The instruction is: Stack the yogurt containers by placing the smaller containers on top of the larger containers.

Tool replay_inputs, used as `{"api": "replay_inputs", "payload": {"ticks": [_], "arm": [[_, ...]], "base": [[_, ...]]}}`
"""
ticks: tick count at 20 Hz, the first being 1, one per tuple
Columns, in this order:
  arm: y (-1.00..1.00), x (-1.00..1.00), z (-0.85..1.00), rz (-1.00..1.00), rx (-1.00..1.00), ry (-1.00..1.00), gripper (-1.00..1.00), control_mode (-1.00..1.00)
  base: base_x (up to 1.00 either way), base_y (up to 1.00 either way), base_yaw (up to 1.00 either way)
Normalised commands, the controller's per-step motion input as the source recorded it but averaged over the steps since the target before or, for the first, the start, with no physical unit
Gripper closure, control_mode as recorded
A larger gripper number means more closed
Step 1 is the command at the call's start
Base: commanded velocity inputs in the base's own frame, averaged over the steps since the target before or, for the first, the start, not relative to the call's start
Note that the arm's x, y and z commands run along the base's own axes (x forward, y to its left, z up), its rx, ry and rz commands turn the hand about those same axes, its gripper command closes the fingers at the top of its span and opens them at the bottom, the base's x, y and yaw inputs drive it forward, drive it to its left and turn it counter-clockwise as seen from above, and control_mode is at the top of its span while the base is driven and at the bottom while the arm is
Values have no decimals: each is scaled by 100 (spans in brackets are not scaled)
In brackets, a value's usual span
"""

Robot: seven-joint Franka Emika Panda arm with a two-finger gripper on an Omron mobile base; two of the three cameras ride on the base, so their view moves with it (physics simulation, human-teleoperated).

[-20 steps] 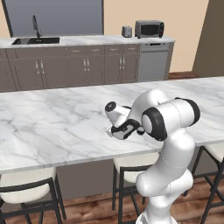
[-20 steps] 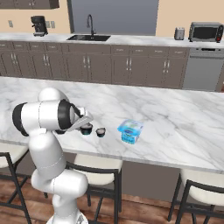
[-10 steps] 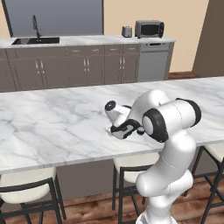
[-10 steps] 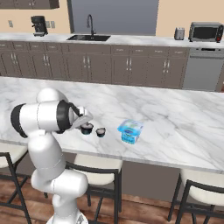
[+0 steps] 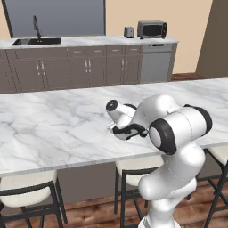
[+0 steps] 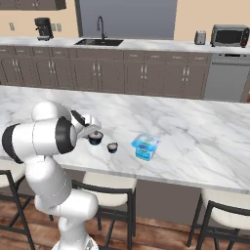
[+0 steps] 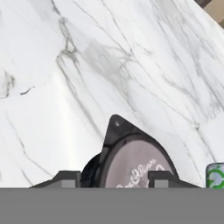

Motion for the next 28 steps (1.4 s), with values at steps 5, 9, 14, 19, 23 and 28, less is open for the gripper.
{"api": "replay_inputs", "payload": {"ticks": [5, 9, 14, 19, 23, 28], "arm": [[0, -16, 45, -8, 0, -12, 100, -100], [-5, -25, 40, -9, 0, -13, 100, -100], [-14, -22, 38, -8, 0, -10, 100, -100], [-30, -14, 32, -11, 0, -5, 100, -100], [-38, -6, 29, -12, 0, -3, 100, -100], [-39, 0, 33, -13, 0, -3, 100, -100]], "base": [[0, 0, 0], [0, 0, 0], [0, 0, 0], [0, 0, 0], [0, 0, 0], [0, 0, 0]]}}
